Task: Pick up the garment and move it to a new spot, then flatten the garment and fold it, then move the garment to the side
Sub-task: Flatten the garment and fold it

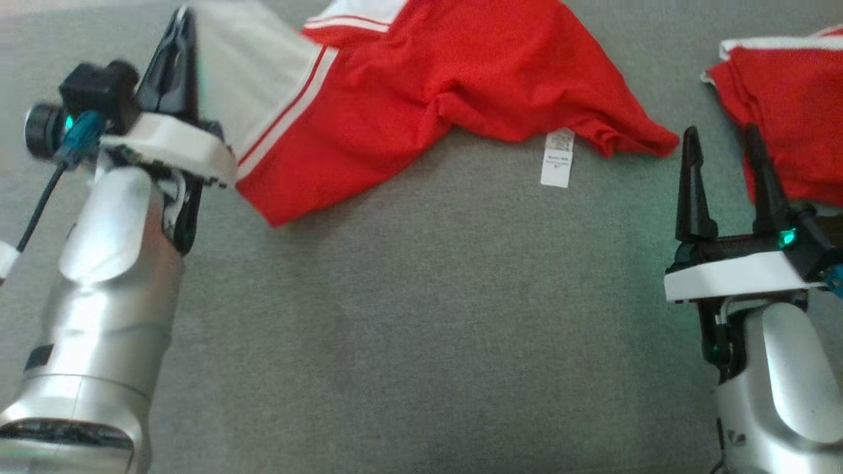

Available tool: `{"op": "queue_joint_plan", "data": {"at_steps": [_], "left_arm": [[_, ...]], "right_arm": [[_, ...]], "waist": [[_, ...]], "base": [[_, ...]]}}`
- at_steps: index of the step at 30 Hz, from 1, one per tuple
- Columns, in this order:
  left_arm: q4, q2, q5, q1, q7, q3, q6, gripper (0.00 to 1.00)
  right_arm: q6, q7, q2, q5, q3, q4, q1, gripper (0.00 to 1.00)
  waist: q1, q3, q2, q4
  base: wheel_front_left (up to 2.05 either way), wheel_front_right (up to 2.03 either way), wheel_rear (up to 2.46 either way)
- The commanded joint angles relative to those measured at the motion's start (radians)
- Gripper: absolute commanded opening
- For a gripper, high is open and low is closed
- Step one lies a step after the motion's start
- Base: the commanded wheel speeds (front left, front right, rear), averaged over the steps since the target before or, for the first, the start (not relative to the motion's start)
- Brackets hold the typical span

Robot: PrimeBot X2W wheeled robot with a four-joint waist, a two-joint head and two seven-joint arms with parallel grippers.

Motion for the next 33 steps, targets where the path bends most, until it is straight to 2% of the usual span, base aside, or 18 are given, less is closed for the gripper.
{"op": "queue_joint_plan", "data": {"at_steps": [1,4,6,8,11,14,18,21,24,25,26,27,30,33], "left_arm": [[-0.095,0.055,0.01,-0.035,-0.012,-0.008,-0.003,0.0],[-0.28,0.084,0.005,-0.004,-0.013,-0.078,-0.003,0.0],[-0.41,0.119,-0.001,0.035,-0.014,-0.158,-0.003,0.0],[-0.519,0.174,-0.011,0.082,-0.014,-0.262,-0.003,0.0],[-0.633,0.284,0.001,0.144,-0.014,-0.425,-0.003,0.0],[-0.676,0.385,0.004,0.21,-0.014,-0.557,-0.003,0.0],[-0.693,0.482,-0.025,0.294,-0.008,-0.711,-0.003,0.0],[-0.684,0.515,-0.065,0.343,-0.003,-0.76,-0.003,0.0],[-0.673,0.517,-0.084,0.366,0.001,-0.773,-0.003,0.0],[-0.667,0.514,-0.091,0.377,0.003,-0.778,-0.003,0.2],[-0.658,0.511,-0.095,0.387,0.007,-0.783,-0.001,0.47],[-0.646,0.506,-0.098,0.397,0.014,-0.788,0.005,1.0],[-0.614,0.481,-0.12,0.414,0.022,-0.774,0.045,1.0],[-0.589,0.442,-0.172,0.414,0.012,-0.707,0.121,1.0]], "right_arm": [[-0.001,-0.008,0.005,0.002,0.018,-0.017,-0.014,1.0],[-0.001,-0.011,0.005,0.008,0.01,0.001,-0.005,1.0],[-0.001,-0.013,0.005,0.012,0.006,0.014,0.002,1.0],[-0.001,-0.015,0.005,0.016,0.004,0.027,0.009,1.0],[-0.001,-0.017,0.005,0.022,0.001,0.043,0.016,1.0],[-0.001,-0.019,0.005,0.028,-0.002,0.06,0.021,1.0],[-0.001,-0.021,0.005,0.033,-0.004,0.079,0.026,1.0],[-0.001,-0.022,0.005,0.037,-0.005,0.089,0.031,1.0],[-0.001,-0.023,0.005,0.039,-0.005,0.095,0.034,1.0],[-0.001,-0.023,0.005,0.039,-0.004,0.097,0.036,1.0],[-0.001,-0.023,0.005,0.04,-0.002,0.1,0.036,1.0],[-0.001,-0.023,0.005,0.041,0.001,0.102,0.036,1.0],[-0.001,-0.024,0.005,0.041,0.007,0.105,0.034,1.0],[-0.001,-0.024,0.005,0.039,0.007,0.103,0.031,1.0]], "waist": [[0.0,-0.043,0.0,0.035],[0.0,-0.08,0.0,0.062],[0.0,-0.103,0.0,0.079],[0.0,-0.125,0.0,0.096],[0.0,-0.15,0.0,0.115],[0.0,-0.173,0.0,0.13],[0.0,-0.196,0.0,0.141],[0.0,-0.209,0.0,0.149],[0.0,-0.217,0.0,0.154],[0.0,-0.22,0.0,0.155],[0.0,-0.224,0.0,0.156],[0.0,-0.226,0.0,0.156],[0.0,-0.23,0.0,0.156],[0.0,-0.232,0.0,0.155]], "base": [[0.0,0.0,0.0],[0.0,0.0,0.0],[0.0,0.0,0.0],[0.0,0.0,0.0],[0.0,0.0,0.0],[0.0,0.0,0.0],[0.0,0.0,0.0],[0.0,0.0,0.0],[0.0,0.0,0.0],[0.0,0.0,0.0],[0.0,0.0,0.0],[0.0,0.0,0.0],[0.0,0.0,0.0],[0.0,0.0,0.0]]}}
